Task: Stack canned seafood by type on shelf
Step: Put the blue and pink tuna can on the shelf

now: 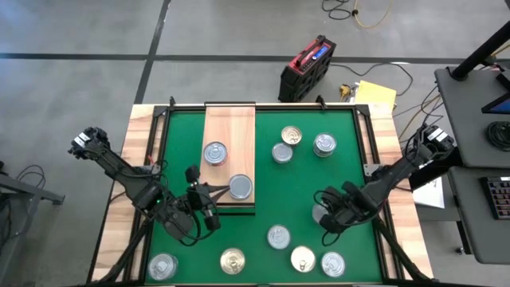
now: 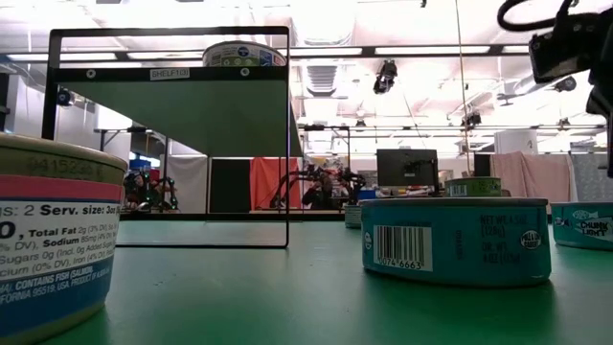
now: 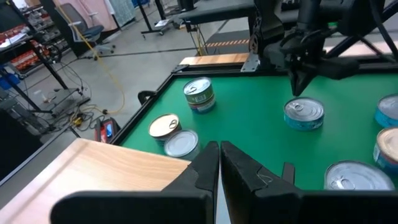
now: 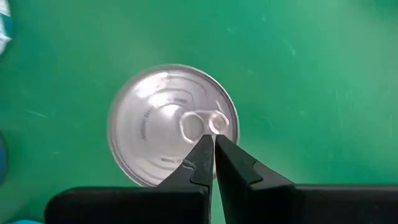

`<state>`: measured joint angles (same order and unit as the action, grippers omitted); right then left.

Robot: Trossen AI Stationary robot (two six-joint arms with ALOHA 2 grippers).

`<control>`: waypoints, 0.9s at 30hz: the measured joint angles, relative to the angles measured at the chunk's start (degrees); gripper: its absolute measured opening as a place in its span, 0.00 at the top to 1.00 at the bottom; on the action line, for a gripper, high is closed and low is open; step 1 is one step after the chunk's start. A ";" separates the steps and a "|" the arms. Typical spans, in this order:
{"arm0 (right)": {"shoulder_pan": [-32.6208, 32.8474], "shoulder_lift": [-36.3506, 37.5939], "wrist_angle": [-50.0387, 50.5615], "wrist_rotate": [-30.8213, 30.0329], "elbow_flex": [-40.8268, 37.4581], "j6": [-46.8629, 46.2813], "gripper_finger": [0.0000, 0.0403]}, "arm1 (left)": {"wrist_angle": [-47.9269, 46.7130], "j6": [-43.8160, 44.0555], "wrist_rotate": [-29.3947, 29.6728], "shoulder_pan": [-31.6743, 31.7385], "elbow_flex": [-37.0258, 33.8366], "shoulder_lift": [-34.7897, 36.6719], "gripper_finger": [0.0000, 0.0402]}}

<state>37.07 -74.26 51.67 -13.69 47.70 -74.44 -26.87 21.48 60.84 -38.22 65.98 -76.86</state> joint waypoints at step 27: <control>10.42 0.00 -22.27 -13.45 1.75 25.41 0.98 | 9.67 -3.20 -2.88 -0.25 12.64 -17.77 1.00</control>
<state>47.49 -74.26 29.41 -27.14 49.45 -49.03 -17.20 18.28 57.95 -38.47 78.62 -94.63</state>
